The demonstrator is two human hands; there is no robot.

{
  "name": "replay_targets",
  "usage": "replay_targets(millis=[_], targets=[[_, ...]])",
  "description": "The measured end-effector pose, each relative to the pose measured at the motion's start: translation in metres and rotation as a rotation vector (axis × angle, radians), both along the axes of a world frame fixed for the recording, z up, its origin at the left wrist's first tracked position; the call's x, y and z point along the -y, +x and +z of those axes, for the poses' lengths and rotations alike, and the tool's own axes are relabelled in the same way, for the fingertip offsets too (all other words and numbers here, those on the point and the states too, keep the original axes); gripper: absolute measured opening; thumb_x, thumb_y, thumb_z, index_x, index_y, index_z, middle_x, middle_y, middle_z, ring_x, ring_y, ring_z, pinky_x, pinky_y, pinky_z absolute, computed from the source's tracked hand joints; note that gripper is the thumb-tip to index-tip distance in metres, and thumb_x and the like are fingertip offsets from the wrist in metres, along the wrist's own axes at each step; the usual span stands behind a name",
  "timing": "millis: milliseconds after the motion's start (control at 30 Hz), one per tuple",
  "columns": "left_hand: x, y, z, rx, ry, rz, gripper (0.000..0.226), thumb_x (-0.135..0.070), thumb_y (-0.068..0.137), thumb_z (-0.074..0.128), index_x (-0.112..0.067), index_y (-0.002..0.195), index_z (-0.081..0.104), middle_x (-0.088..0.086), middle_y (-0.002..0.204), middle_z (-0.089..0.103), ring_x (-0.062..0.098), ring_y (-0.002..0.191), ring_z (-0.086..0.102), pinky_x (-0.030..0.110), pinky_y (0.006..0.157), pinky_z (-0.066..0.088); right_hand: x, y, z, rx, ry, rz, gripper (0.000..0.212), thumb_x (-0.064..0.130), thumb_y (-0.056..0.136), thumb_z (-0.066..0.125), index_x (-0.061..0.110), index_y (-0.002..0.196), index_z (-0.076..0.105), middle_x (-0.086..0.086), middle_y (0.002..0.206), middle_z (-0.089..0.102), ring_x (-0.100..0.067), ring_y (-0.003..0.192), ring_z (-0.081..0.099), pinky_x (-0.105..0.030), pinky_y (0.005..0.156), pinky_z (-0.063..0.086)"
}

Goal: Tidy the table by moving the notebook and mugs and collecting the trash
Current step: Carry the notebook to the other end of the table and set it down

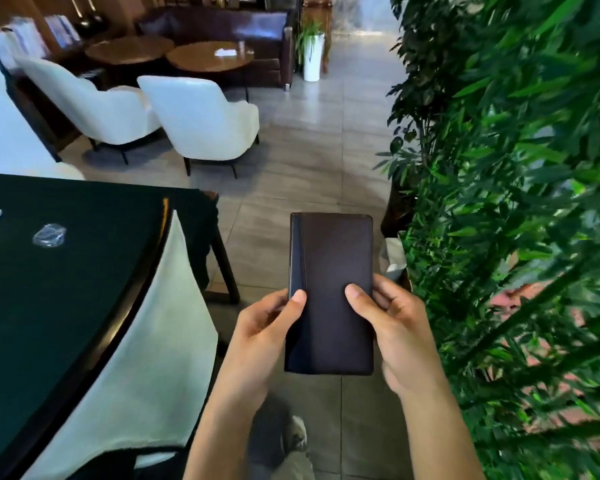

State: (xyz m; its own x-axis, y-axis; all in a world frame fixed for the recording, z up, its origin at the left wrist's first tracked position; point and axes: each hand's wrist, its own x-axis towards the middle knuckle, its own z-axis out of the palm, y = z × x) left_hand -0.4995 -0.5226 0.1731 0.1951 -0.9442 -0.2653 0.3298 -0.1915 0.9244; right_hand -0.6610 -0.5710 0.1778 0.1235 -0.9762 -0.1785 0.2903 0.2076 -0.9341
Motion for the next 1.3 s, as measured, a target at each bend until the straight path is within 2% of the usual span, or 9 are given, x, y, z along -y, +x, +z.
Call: replay_targets(millis=[100,200,367,467,667,833,1000,1200,1300], targets=[[0.046,0.014,0.012,0.045,-0.037,-0.058,0.029,-0.031,0.093,0.065,-0.013,0.111,0.080,0.007,0.110,0.082,0.022,0.104,0.078,0.029,0.083,0.061,0.044,0.013,0.013,-0.025,-0.041,0.002,0.019,0.003,0.094,0.067,0.012,0.109,0.075,-0.005,0.106,0.082,-0.015,0.095,0.078,-0.025,0.075,0.061],[0.091,0.028,0.019,0.095,-0.057,-0.086,0.022,-0.022,0.099,0.063,-0.012,0.109,0.080,0.006,0.106,0.083,0.016,0.098,0.078,0.021,0.076,0.059,0.086,0.023,0.023,-0.042,-0.073,-0.011,0.018,0.001,0.095,0.065,0.012,0.105,0.075,-0.002,0.099,0.083,-0.011,0.090,0.078,-0.023,0.072,0.061],[0.149,0.041,0.017,0.138,-0.056,-0.090,0.022,-0.025,0.096,0.066,-0.011,0.108,0.080,0.008,0.106,0.082,0.021,0.100,0.077,0.029,0.084,0.060,0.141,0.033,0.026,-0.035,-0.076,-0.050,0.020,0.002,0.094,0.066,0.012,0.110,0.074,-0.001,0.102,0.083,-0.012,0.091,0.079,-0.022,0.071,0.061],[0.177,0.043,0.014,0.129,-0.050,-0.100,0.029,-0.029,0.088,0.071,-0.014,0.110,0.079,0.006,0.106,0.082,0.020,0.099,0.077,0.026,0.080,0.061,0.169,0.034,0.023,-0.040,-0.067,-0.077,0.022,0.004,0.094,0.067,0.010,0.114,0.074,-0.003,0.104,0.082,-0.015,0.094,0.079,-0.024,0.071,0.061],[0.235,0.040,0.009,0.147,0.008,-0.110,0.030,-0.029,0.087,0.071,-0.013,0.112,0.079,0.005,0.107,0.082,0.020,0.102,0.077,0.027,0.083,0.063,0.235,0.029,0.012,-0.044,-0.070,-0.044,0.019,0.005,0.094,0.067,0.018,0.102,0.078,-0.004,0.102,0.082,-0.019,0.094,0.079,-0.029,0.074,0.062],[0.294,0.035,0.008,0.167,-0.006,-0.043,0.029,-0.028,0.084,0.072,-0.009,0.105,0.080,0.007,0.100,0.082,0.016,0.091,0.078,0.018,0.068,0.058,0.309,0.028,0.006,-0.057,-0.064,0.031,0.016,0.009,0.095,0.069,0.019,0.104,0.077,-0.004,0.103,0.082,-0.021,0.096,0.079,-0.038,0.080,0.062],[0.355,0.029,0.008,0.199,-0.027,0.073,0.030,-0.029,0.079,0.074,-0.010,0.100,0.082,0.008,0.096,0.082,0.011,0.083,0.077,0.017,0.065,0.056,0.389,0.030,0.008,-0.061,-0.054,0.164,0.020,0.012,0.095,0.069,0.019,0.113,0.075,-0.002,0.109,0.081,-0.022,0.103,0.077,-0.043,0.091,0.061],[0.403,0.031,0.008,0.235,0.016,0.199,0.041,-0.035,0.076,0.078,-0.008,0.106,0.079,0.011,0.104,0.082,0.028,0.097,0.077,0.035,0.079,0.060,0.465,0.043,0.011,-0.069,-0.071,0.340,0.021,0.009,0.095,0.068,0.023,0.109,0.076,0.002,0.107,0.082,-0.018,0.102,0.077,-0.041,0.092,0.060],[0.411,0.038,0.004,0.234,0.041,0.276,0.043,-0.032,0.077,0.081,-0.005,0.110,0.077,0.012,0.107,0.081,0.030,0.100,0.077,0.035,0.081,0.060,0.488,0.058,0.006,-0.076,-0.072,0.426,0.020,0.008,0.096,0.067,0.023,0.106,0.076,0.001,0.106,0.082,-0.019,0.101,0.077,-0.042,0.093,0.060]])
